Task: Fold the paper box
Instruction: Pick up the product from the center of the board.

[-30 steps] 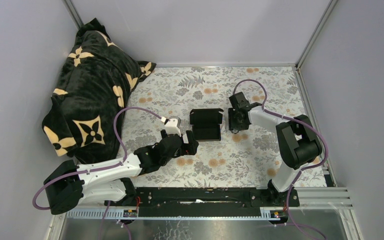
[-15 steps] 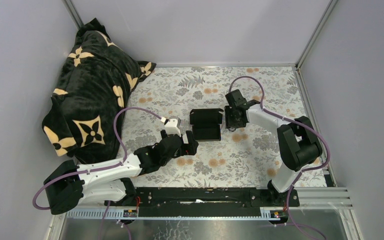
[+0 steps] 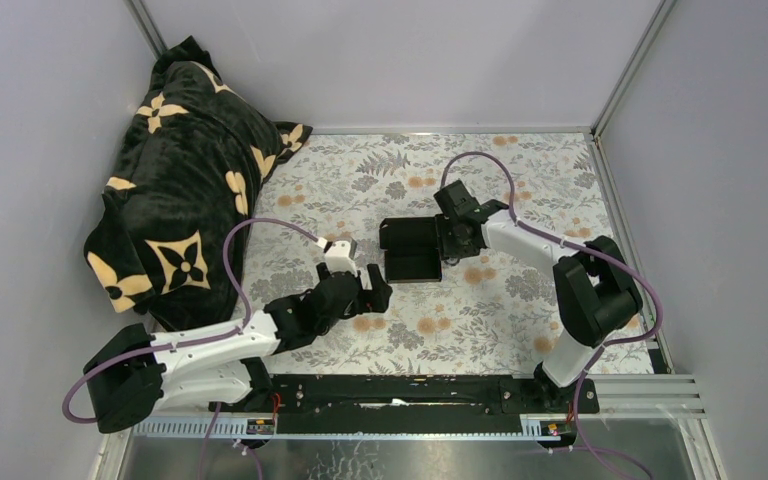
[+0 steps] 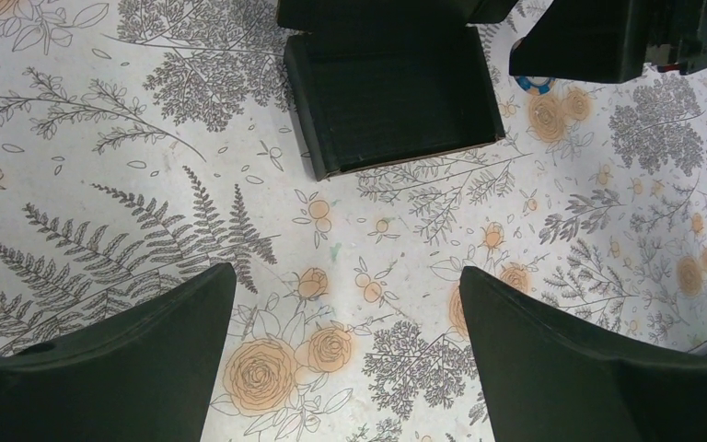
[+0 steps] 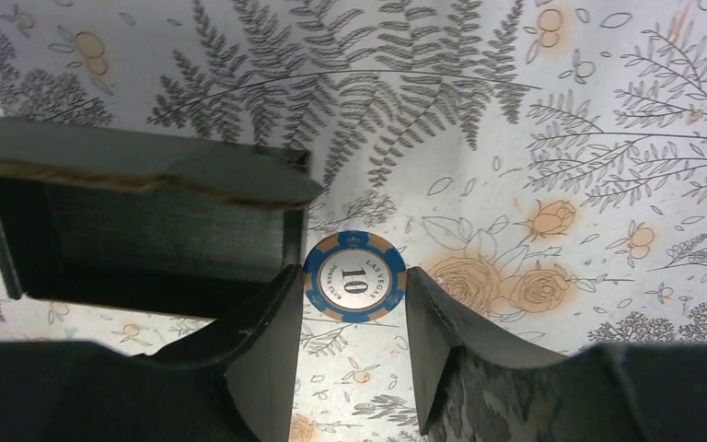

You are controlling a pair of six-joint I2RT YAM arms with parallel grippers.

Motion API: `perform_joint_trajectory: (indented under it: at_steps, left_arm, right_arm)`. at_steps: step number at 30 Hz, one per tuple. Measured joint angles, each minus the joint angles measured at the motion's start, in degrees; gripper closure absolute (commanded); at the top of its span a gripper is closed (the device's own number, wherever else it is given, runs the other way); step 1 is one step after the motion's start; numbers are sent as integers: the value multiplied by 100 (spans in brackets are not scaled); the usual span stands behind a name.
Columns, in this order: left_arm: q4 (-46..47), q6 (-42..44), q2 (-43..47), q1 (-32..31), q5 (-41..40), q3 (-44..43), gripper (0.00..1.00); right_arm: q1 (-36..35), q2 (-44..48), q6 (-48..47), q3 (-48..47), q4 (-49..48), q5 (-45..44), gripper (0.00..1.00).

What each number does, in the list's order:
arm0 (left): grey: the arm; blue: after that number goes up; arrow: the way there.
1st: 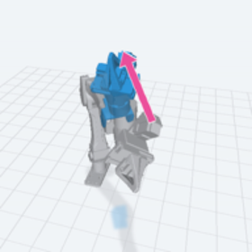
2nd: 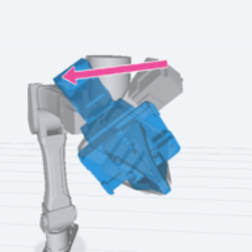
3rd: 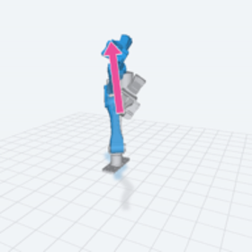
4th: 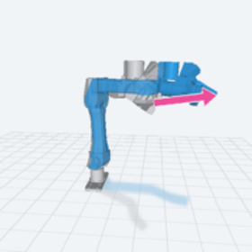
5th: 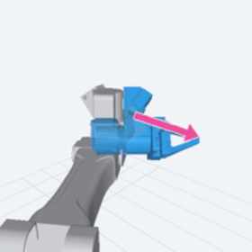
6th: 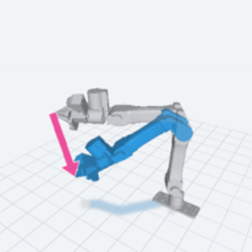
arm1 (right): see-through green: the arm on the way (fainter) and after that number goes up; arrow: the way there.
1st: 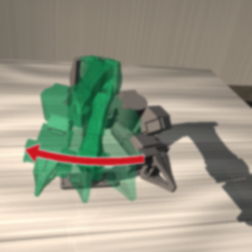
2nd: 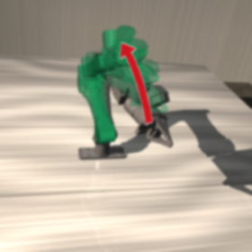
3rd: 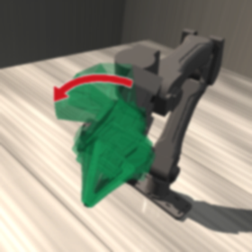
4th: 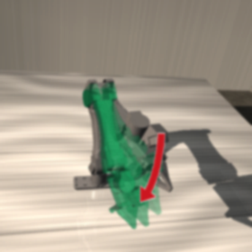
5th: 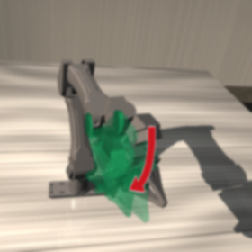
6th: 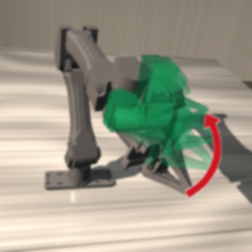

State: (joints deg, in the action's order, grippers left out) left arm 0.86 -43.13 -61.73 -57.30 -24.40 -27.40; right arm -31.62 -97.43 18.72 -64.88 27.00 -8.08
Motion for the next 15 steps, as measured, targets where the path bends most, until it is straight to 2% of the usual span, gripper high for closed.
perform_joint_trajectory:
  at_steps: [15]
  left_arm:
    - [2,-22,260,11,-11,225,2]
  right_arm:
    - [-748,-212,210,-750,264,-247,64]
